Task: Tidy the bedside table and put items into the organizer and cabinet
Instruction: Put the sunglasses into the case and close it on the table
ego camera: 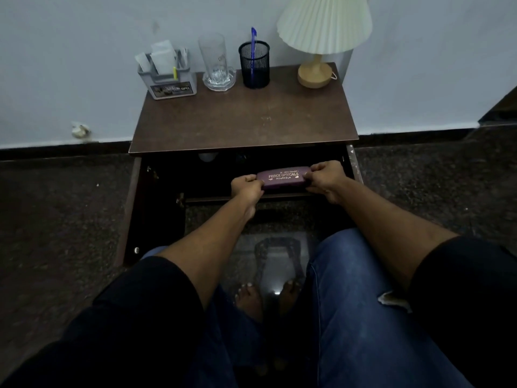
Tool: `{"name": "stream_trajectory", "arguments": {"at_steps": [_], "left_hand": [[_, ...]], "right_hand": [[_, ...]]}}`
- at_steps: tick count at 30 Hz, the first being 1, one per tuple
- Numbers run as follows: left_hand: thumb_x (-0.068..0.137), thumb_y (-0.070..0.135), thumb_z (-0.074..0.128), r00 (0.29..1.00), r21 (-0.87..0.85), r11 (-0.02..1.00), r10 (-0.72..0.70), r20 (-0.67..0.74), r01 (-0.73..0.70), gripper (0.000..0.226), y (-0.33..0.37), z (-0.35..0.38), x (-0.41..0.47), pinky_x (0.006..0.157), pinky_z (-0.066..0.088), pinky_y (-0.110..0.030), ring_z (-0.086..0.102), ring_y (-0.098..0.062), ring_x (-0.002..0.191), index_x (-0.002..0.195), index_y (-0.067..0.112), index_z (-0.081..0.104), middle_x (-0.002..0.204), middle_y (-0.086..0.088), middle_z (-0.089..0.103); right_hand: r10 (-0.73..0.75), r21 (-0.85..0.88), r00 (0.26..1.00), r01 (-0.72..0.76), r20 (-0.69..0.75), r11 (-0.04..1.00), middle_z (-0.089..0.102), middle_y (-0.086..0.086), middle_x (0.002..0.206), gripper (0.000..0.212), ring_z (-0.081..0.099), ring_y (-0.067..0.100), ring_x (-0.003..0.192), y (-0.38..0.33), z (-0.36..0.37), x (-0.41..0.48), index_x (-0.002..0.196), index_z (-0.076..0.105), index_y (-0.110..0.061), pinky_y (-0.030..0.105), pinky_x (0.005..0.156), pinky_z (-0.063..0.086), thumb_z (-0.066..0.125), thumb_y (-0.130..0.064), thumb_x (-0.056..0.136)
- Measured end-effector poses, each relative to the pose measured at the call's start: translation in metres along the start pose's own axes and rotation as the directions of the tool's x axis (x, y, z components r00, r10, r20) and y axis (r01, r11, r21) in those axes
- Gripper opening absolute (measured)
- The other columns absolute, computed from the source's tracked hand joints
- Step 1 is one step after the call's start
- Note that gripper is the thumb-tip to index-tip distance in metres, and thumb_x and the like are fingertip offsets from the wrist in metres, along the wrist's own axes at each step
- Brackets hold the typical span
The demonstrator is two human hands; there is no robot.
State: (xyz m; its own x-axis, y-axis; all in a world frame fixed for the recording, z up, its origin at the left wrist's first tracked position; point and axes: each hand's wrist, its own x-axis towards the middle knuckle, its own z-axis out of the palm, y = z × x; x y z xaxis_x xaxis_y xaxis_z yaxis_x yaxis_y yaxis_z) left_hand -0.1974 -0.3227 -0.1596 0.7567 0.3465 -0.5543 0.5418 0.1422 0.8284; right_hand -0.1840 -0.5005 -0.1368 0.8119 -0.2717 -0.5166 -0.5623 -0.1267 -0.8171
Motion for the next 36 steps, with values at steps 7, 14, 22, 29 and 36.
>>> {"name": "stream_trajectory", "arguments": {"at_steps": [7,14,22,29,36], "left_hand": [[0.088,0.002,0.062,0.998,0.201,0.978,0.059,0.012,-0.06,0.032,-0.009,0.019,0.035,0.079,0.053,-0.027,0.065,-0.02,0.088,0.119,0.003,0.069,0.104,-0.011,0.072],[0.091,0.014,0.068,0.997,0.249,0.966,0.057,0.048,-0.067,0.054,0.004,0.039,0.07,0.083,0.044,-0.023,0.058,-0.018,0.103,0.14,0.001,0.051,0.117,-0.002,0.059],[0.093,0.012,0.058,0.998,0.262,0.965,-0.018,0.058,0.002,0.04,0.01,0.064,0.107,0.09,0.052,-0.029,0.065,-0.027,0.116,0.131,0.0,0.06,0.13,-0.013,0.066],[0.102,0.01,0.048,0.987,0.278,0.96,-0.077,0.138,0.036,0.043,0.008,0.074,0.127,0.111,0.046,-0.043,0.054,-0.03,0.133,0.145,0.002,0.049,0.146,-0.016,0.053],[0.107,0.02,0.043,0.95,0.223,0.972,-0.138,0.281,0.076,0.043,0.008,0.077,0.135,0.117,0.039,-0.046,0.048,-0.031,0.138,0.147,0.005,0.047,0.15,-0.016,0.049]], "right_hand": [[-0.101,-0.238,0.994,0.091,-0.03,0.967,0.074,0.017,0.101,0.015,0.065,0.024,0.083,0.005,0.019,0.045,0.077,0.065,-0.014,0.04,0.077,0.055,0.069,-0.026,0.085],[-0.091,-0.258,0.994,0.075,-0.052,0.963,0.071,0.012,0.098,0.032,0.07,0.031,0.096,0.005,0.032,0.091,0.102,0.07,-0.003,0.032,0.078,0.054,0.066,-0.03,0.085],[-0.001,-0.272,1.0,0.004,0.01,0.962,0.054,0.011,0.147,0.048,0.049,0.03,0.137,0.007,0.044,0.125,0.141,0.055,-0.007,0.029,0.109,0.041,0.048,-0.032,0.1],[0.051,-0.365,0.997,-0.026,0.06,0.931,0.042,0.01,0.156,0.051,0.041,0.027,0.143,0.012,0.048,0.153,0.15,0.043,-0.007,0.032,0.118,0.032,0.047,-0.031,0.105],[0.111,0.228,0.993,-0.116,0.031,0.967,0.038,0.014,0.158,0.045,0.035,0.028,0.146,-0.003,0.046,0.155,0.15,0.04,-0.004,0.035,0.113,0.033,0.03,-0.02,0.109]]}}
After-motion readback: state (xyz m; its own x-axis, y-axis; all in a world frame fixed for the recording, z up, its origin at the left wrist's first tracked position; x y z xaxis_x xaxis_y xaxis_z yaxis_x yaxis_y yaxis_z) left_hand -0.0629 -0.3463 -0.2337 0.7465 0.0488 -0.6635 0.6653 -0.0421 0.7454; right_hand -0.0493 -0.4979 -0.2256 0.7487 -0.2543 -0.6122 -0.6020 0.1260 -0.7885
